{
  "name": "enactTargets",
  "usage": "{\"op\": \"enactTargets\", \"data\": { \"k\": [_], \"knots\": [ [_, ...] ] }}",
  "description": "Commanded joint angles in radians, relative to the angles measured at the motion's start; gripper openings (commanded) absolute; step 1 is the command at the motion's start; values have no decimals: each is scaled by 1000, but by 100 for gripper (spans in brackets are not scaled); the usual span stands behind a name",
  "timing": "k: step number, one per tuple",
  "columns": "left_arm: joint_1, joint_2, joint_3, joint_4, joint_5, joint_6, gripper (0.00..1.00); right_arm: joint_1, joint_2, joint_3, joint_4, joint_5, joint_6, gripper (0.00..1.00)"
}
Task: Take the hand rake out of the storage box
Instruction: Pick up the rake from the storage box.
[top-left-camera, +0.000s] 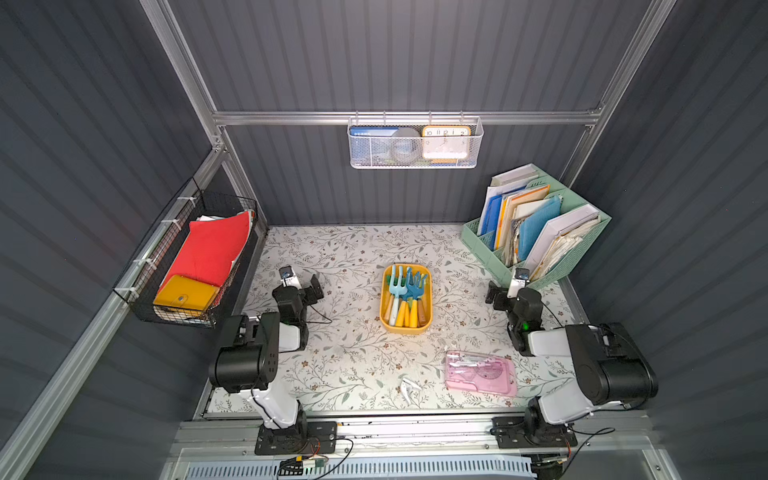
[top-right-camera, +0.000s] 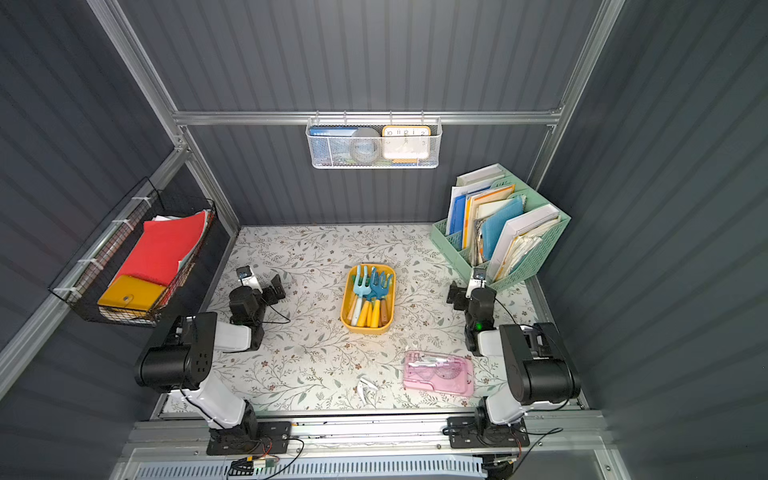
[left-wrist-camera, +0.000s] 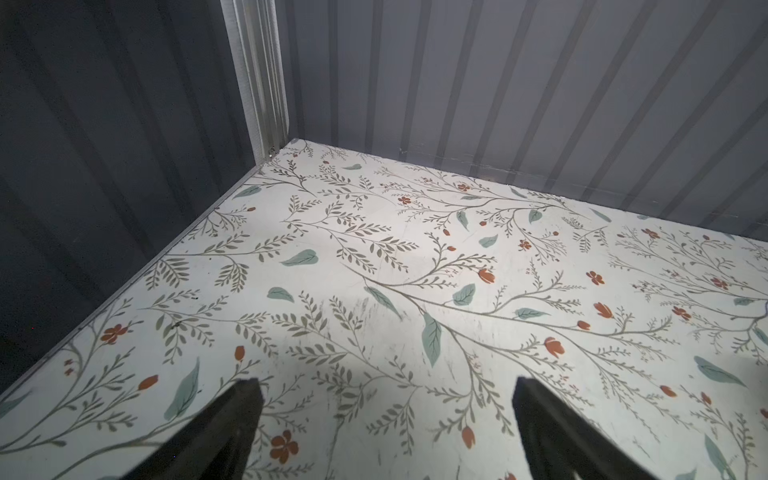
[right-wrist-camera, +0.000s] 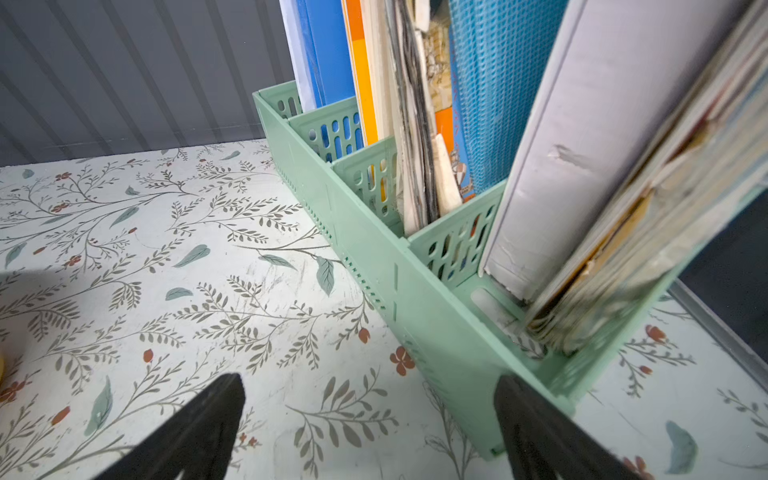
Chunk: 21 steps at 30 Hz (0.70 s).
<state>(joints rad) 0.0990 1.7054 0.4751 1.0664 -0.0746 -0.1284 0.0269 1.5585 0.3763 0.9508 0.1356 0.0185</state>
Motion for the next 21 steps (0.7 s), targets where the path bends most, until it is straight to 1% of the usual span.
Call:
{"op": "enactTargets", "data": {
  "k": [1, 13, 18, 21],
  "knots": [
    [6, -1, 10, 15, 12, 13, 100, -4, 8, -5, 19, 12, 4, 99],
    [5, -1, 11, 13, 13, 13, 100, -4, 8, -2, 16, 11, 6, 99],
    [5, -1, 11, 13, 11, 13, 100, -28, 6, 13, -17, -45, 20, 99],
    [5, 0, 13, 12, 17, 13, 100, -30, 7, 12, -15, -47, 18, 99]
  ]
}}
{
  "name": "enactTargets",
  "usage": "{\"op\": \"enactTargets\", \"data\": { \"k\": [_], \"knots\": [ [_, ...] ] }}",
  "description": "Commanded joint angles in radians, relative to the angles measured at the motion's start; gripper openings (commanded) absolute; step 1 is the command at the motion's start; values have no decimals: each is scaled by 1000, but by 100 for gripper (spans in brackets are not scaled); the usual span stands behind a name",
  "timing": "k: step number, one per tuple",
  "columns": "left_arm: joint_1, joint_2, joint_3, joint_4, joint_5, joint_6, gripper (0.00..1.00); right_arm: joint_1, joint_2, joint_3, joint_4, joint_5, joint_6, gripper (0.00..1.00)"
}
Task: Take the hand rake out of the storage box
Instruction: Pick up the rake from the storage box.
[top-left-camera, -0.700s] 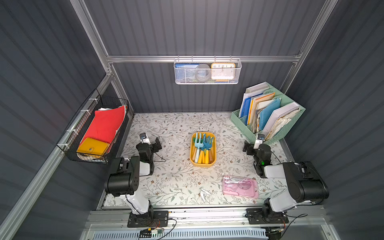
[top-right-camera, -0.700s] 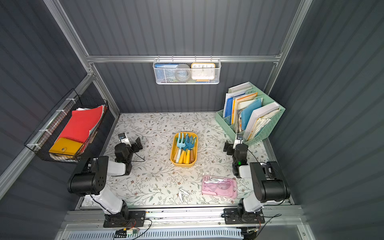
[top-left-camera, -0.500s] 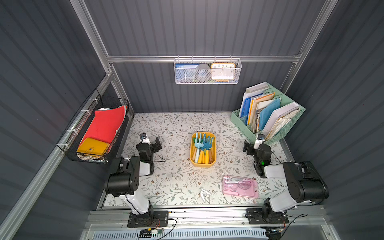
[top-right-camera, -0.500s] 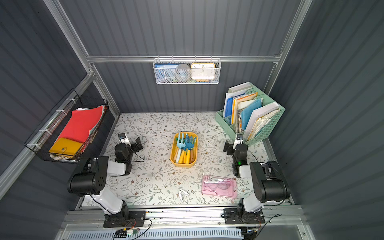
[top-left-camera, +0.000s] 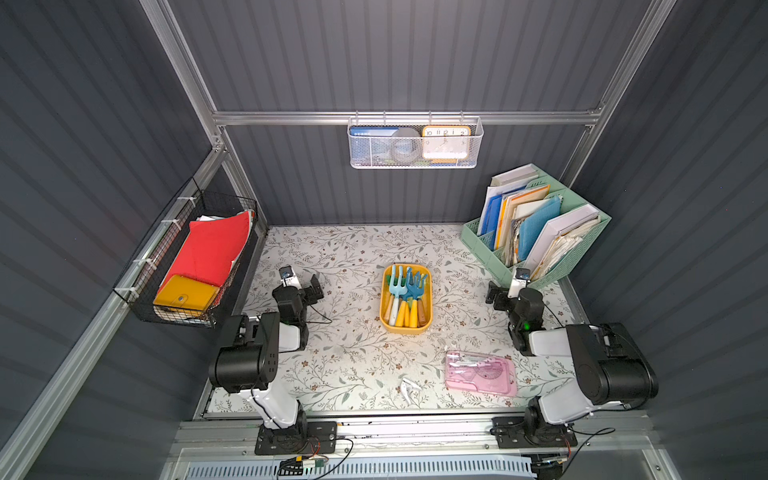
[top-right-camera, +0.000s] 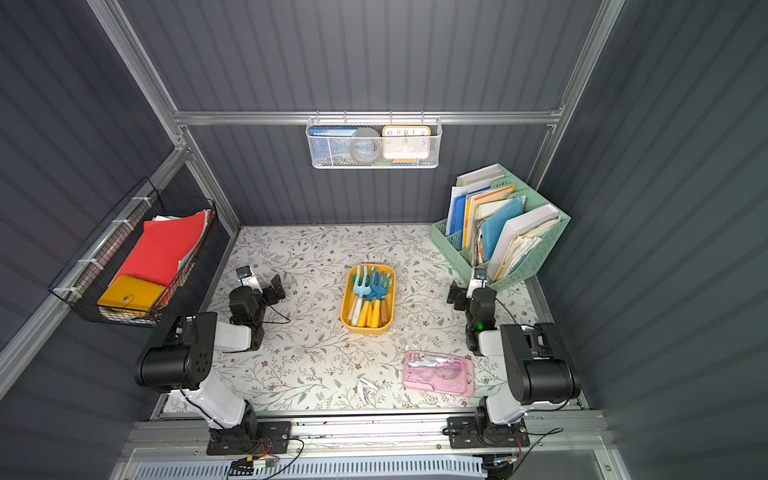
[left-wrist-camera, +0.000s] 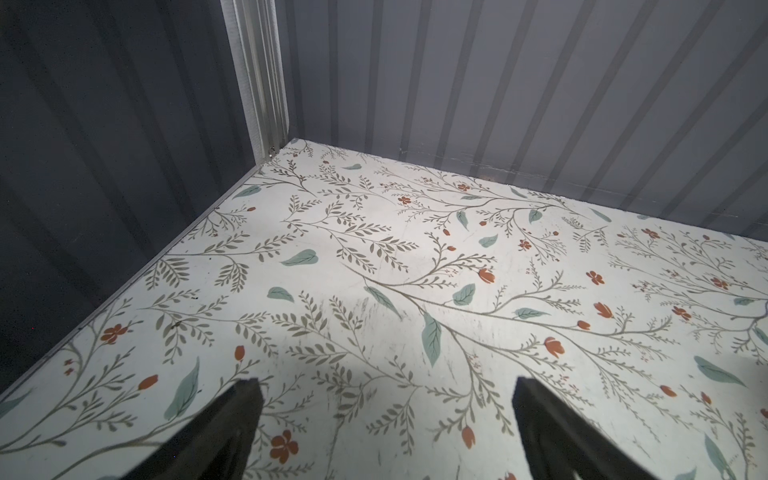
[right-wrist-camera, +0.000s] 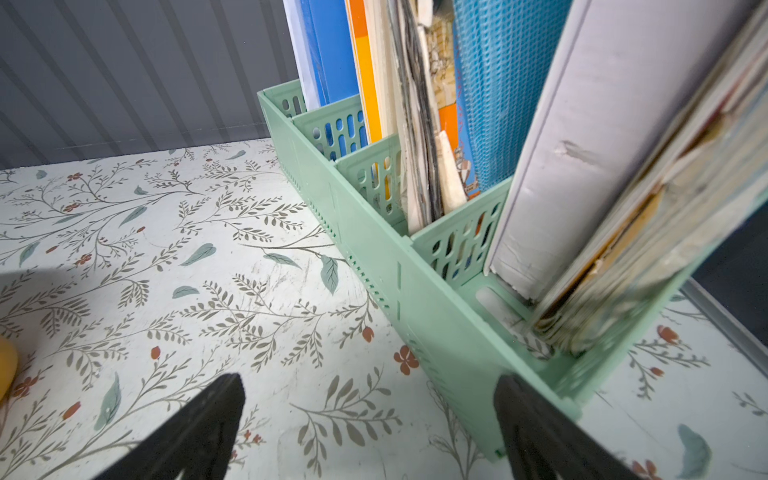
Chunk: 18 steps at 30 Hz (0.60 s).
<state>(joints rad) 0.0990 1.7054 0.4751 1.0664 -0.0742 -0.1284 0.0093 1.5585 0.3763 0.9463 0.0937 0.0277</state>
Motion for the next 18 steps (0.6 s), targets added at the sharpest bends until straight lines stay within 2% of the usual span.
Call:
{"op": "enactTargets", "data": {
  "k": [1, 3, 7, 11, 13, 15, 18],
  "knots": [
    [5, -1, 12, 12, 16, 13, 100, -12, 7, 11, -11, -8, 9, 99],
    [7, -7, 12, 13, 49, 22, 100, -12, 8, 12, -5, -22, 2, 99],
    [7, -44, 100, -183, 53, 25, 100, -10, -32, 43, -82, -107, -33, 99],
    [1, -83, 198, -399, 26, 30, 100, 10, -132, 305, -676, -122, -27, 97],
    [-6, -120, 191, -411, -10, 13, 100, 29, -161, 312, -677, -132, -17, 96],
    [-23, -157, 200, -457, -51, -5, 100, 85, -193, 305, -667, -56, -36, 99],
    [-98, -199, 250, -581, -166, 2, 100, 183, -225, 367, -813, 46, -59, 99]
  ]
}}
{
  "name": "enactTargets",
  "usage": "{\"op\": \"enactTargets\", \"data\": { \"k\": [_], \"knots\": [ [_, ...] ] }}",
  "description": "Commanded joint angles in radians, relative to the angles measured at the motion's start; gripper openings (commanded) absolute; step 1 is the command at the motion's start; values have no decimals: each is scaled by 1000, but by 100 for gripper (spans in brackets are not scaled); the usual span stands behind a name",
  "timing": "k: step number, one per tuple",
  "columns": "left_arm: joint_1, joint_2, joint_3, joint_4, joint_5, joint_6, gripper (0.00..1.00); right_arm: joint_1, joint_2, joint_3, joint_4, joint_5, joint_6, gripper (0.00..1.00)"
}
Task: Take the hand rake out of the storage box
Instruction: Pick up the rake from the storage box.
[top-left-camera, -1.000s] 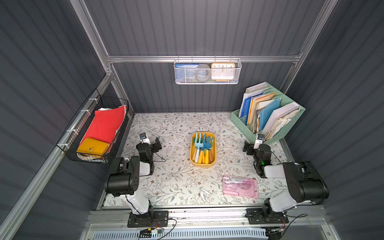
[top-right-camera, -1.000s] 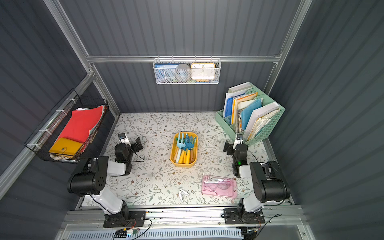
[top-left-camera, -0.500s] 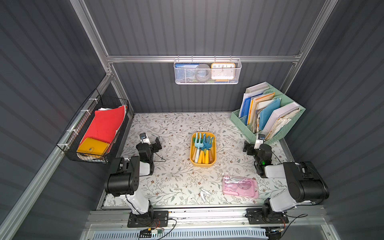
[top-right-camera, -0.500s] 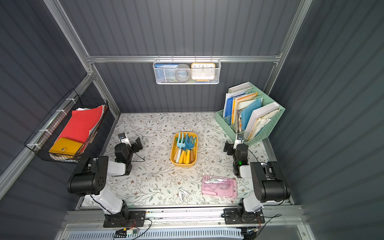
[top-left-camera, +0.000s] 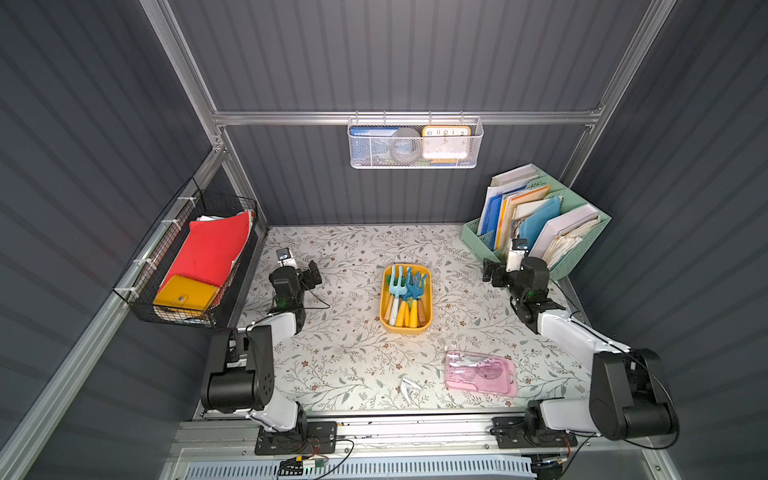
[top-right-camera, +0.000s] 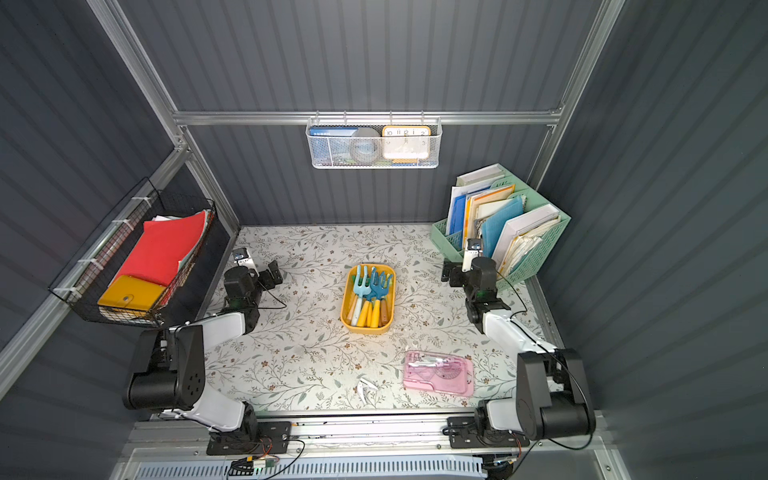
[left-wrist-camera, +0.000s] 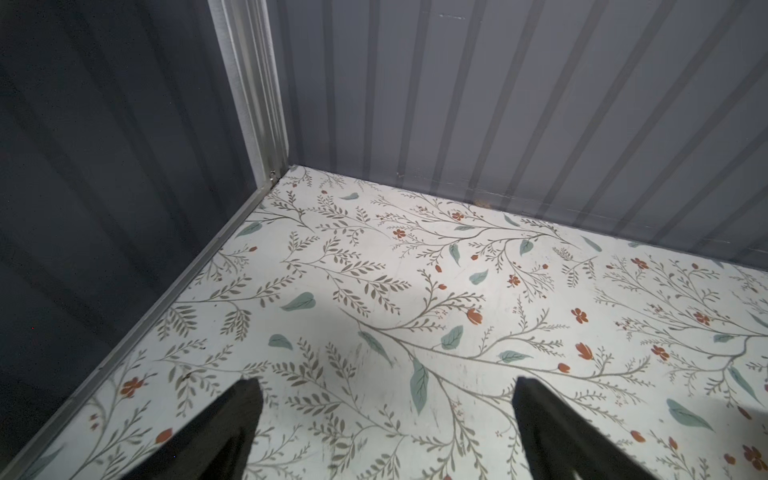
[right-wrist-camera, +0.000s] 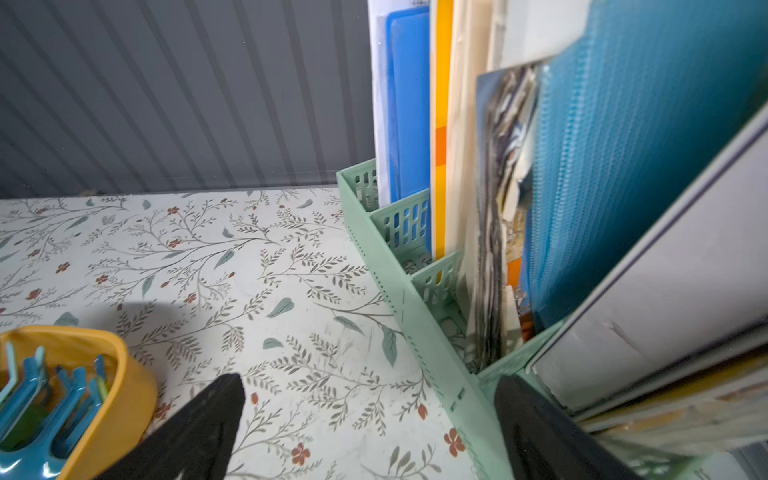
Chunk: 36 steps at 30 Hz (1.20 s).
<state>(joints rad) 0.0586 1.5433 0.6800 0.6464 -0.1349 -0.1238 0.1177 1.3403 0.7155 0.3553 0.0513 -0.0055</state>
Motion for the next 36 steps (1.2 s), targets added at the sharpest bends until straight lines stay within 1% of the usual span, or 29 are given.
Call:
{"op": "enactTargets", "data": {
  "k": [1, 3, 4, 6, 7, 8, 10, 14, 17, 19, 21, 25, 27, 29, 33, 36],
  "knots": [
    [-86, -46, 68, -202, -141, -1, 100, 104, -18, 45, -264, 106, -21, 99],
    [-129, -62, 110, -286, -235, -17, 100, 163, -51, 84, -353, 127, 5, 99],
    [-128, -69, 126, -312, -225, -48, 100, 183, -65, 101, -391, 125, 26, 99],
    [-103, -67, 155, -352, -282, -171, 100, 235, -99, 142, -477, 110, 75, 99],
    [-84, -60, 178, -390, -258, -188, 100, 259, -106, 161, -513, 104, 91, 99],
    [-61, -51, 208, -433, -205, -211, 100, 288, -113, 189, -561, 102, 112, 99],
    [-45, -40, 255, -497, -164, -230, 100, 340, -109, 253, -659, 88, 152, 99],
    [-45, -71, 262, -538, -194, -279, 100, 449, -77, 342, -785, 86, 260, 99],
    [-51, -85, 262, -597, -214, -304, 100, 524, -18, 393, -864, 98, 352, 97],
    [-82, -90, 261, -639, -245, -320, 100, 570, 32, 425, -906, 120, 409, 95],
    [-150, -94, 251, -665, -302, -330, 100, 605, 87, 458, -941, 121, 481, 93],
    [-258, -89, 268, -759, -389, -409, 100, 674, 181, 505, -976, 128, 577, 83],
    [-297, -94, 266, -804, -392, -446, 100, 697, 226, 517, -970, 101, 615, 76],
    [-325, -107, 251, -835, -393, -476, 100, 709, 260, 526, -962, 81, 642, 72],
    [-377, -144, 225, -894, -399, -521, 100, 718, 305, 534, -937, 93, 673, 65],
    [-392, -173, 208, -906, -377, -537, 100, 718, 335, 556, -944, 125, 676, 60]
  ]
}}
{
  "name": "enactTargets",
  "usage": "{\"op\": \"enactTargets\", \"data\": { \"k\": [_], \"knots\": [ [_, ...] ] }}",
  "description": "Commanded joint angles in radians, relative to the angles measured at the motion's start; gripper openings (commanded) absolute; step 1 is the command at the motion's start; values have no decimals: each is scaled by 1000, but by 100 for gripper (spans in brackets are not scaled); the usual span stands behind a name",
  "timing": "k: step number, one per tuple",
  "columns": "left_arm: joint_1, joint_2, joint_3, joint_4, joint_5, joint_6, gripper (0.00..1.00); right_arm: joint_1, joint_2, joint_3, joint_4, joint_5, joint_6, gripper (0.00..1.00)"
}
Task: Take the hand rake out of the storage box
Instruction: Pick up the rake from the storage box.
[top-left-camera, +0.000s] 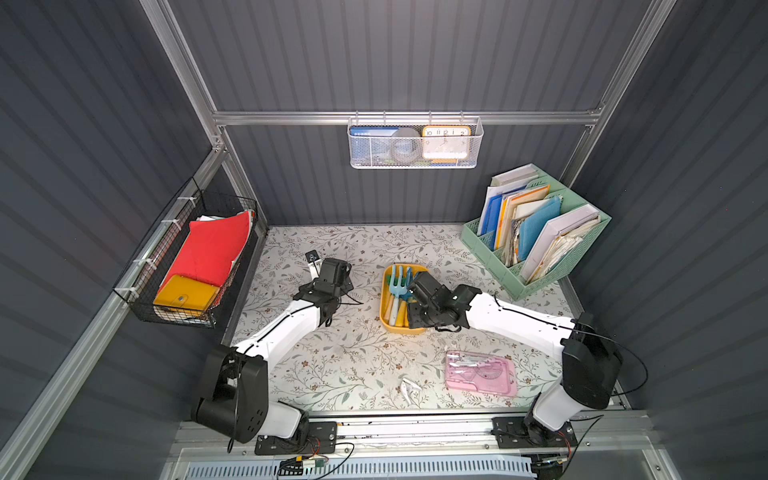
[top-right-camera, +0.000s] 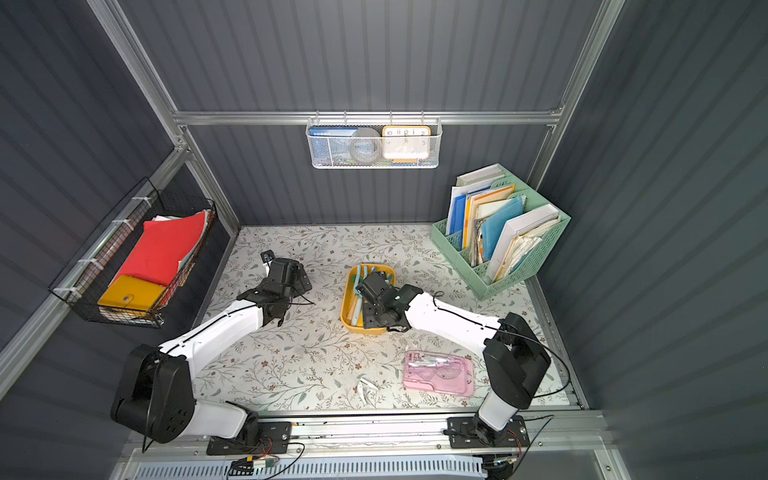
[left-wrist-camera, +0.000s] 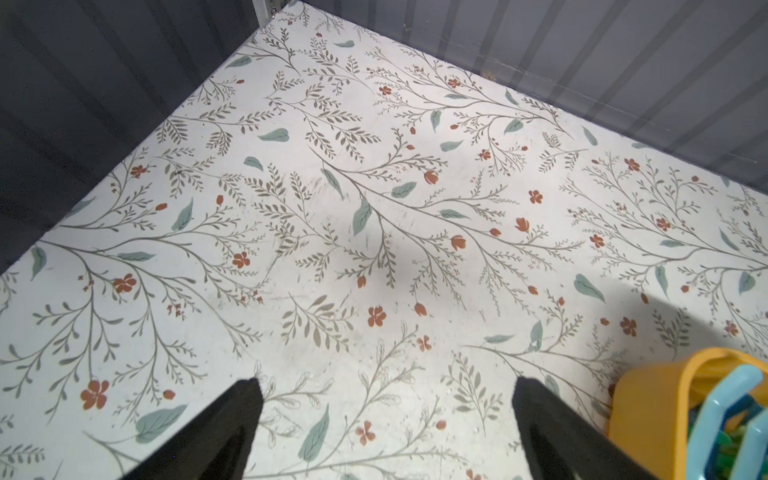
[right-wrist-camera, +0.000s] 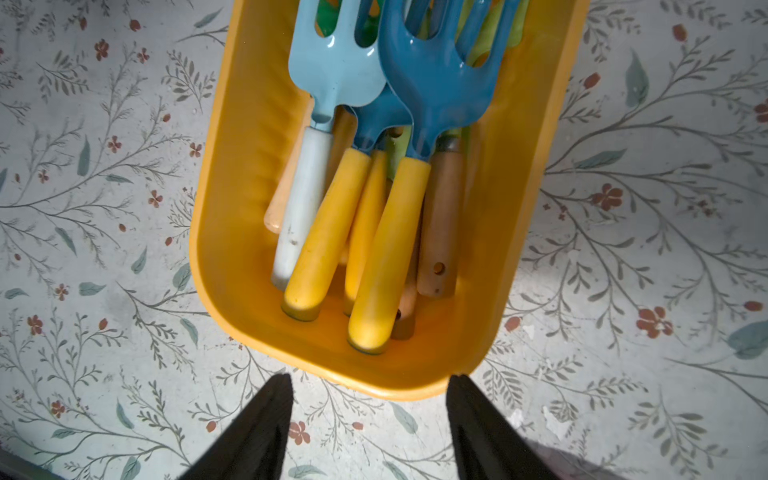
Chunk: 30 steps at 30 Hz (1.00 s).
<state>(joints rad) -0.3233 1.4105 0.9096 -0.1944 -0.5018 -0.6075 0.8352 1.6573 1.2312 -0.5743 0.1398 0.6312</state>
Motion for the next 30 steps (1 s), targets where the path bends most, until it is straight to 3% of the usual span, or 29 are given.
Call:
{"op": "enactTargets", "data": {
  "k": [1, 13, 30],
  "knots": [
    [-14, -49, -25, -67, -3, -58, 100, -1, 28, 53, -22, 49, 41, 60],
    [-23, -56, -13, -108, -6, -60, 100, -22, 187, 194, -109, 117, 46, 46],
    [-23, -59, 13, -116, -2, -49, 100, -41, 260, 162, -23, 98, 76, 40]
  ]
}}
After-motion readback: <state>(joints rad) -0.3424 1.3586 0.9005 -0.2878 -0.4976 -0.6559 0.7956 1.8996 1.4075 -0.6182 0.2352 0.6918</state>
